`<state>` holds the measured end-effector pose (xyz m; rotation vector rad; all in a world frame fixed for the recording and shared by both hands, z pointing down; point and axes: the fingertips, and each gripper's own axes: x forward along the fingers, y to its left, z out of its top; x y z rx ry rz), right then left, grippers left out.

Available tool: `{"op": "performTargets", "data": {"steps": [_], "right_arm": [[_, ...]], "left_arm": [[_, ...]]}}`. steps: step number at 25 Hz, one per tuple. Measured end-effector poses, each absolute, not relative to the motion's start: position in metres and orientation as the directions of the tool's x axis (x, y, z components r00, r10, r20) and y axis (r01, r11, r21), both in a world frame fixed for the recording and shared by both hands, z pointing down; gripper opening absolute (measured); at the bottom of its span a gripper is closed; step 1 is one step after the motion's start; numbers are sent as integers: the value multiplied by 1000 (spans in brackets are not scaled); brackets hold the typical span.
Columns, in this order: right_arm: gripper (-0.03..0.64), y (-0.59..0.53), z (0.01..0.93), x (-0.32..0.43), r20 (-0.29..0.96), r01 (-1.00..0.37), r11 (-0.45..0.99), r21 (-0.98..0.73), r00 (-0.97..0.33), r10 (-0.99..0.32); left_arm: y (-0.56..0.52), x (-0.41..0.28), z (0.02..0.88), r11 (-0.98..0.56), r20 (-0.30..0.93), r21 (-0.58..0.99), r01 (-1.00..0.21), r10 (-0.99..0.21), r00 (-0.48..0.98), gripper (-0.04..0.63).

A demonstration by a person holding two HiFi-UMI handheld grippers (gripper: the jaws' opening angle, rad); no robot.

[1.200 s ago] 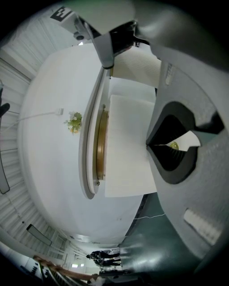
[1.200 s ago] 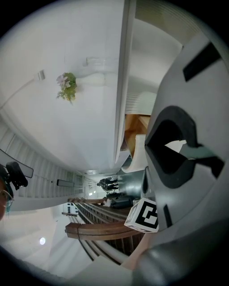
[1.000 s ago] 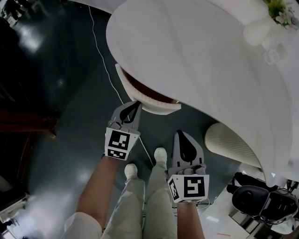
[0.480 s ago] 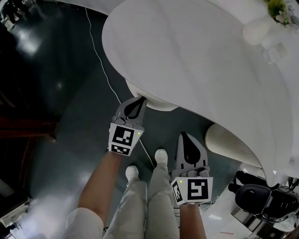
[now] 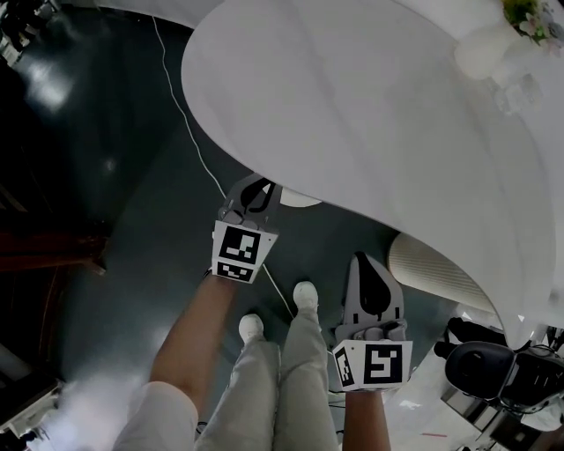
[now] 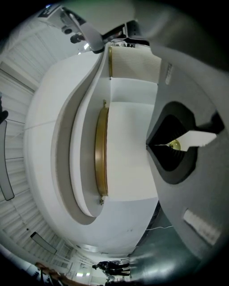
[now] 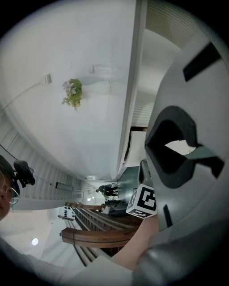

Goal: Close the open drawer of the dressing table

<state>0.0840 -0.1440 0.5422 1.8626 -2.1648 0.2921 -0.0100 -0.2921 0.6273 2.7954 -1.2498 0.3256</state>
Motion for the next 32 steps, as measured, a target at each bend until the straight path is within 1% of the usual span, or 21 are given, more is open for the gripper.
{"op": "performTargets", "data": {"steps": [7, 18, 32], "right_arm": [[-3, -144, 538, 82, 318, -990, 135, 29, -119, -940], [-3, -135, 544, 83, 326, -992, 123, 39, -104, -940], [-3, -131, 532, 75, 313, -987, 151, 46, -130, -941]], "left_arm": [[-305, 1, 627, -692, 217, -67, -719, -713, 666, 18], [-311, 5, 628, -689, 225, -107, -717, -719, 658, 18], [-288, -6, 621, -681, 261, -49, -731, -715, 649, 18]]}}
